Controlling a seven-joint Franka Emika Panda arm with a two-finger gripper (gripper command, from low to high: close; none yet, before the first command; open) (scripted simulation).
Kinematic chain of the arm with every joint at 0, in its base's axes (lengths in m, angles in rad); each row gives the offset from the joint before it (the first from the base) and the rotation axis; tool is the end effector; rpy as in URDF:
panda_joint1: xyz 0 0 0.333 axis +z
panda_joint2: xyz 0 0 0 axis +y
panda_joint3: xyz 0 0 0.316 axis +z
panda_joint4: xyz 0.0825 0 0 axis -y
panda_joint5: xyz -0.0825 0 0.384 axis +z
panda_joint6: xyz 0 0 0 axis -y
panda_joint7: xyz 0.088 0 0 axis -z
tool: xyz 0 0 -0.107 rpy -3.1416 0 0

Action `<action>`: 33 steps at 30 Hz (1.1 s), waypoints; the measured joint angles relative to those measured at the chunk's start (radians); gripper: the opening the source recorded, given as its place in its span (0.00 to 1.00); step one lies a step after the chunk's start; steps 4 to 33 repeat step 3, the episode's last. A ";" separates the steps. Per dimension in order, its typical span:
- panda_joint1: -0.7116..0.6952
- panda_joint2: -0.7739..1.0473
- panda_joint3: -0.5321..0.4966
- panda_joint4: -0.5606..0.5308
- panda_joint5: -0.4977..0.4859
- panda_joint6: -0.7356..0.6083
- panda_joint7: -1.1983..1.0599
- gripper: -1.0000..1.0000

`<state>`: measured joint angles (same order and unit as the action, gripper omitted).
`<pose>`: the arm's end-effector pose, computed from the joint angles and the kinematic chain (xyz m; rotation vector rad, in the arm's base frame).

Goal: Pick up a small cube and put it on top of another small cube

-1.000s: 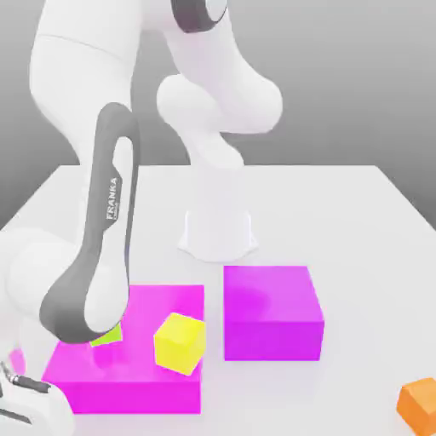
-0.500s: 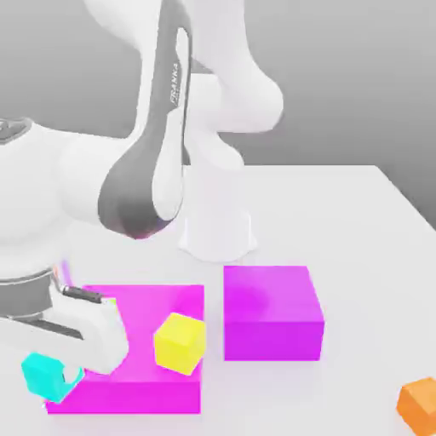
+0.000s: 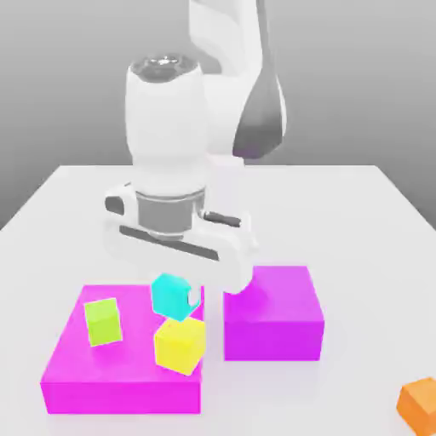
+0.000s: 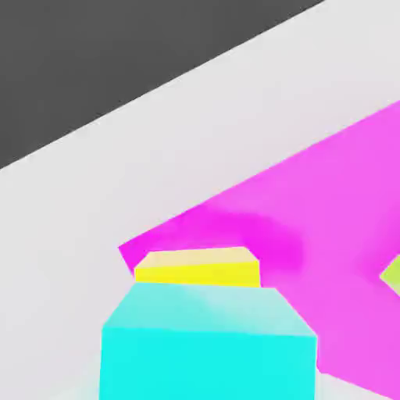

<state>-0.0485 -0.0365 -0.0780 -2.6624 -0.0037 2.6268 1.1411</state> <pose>0.4168 -0.0527 0.2515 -2.5335 1.8556 -0.0003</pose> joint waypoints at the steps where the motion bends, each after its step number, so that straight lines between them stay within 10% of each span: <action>1: 0.000 0.000 0.000 0.000 0.000 0.000 0.000 1.00; 33: 0.000 0.000 0.000 0.000 0.000 0.000 0.000 1.00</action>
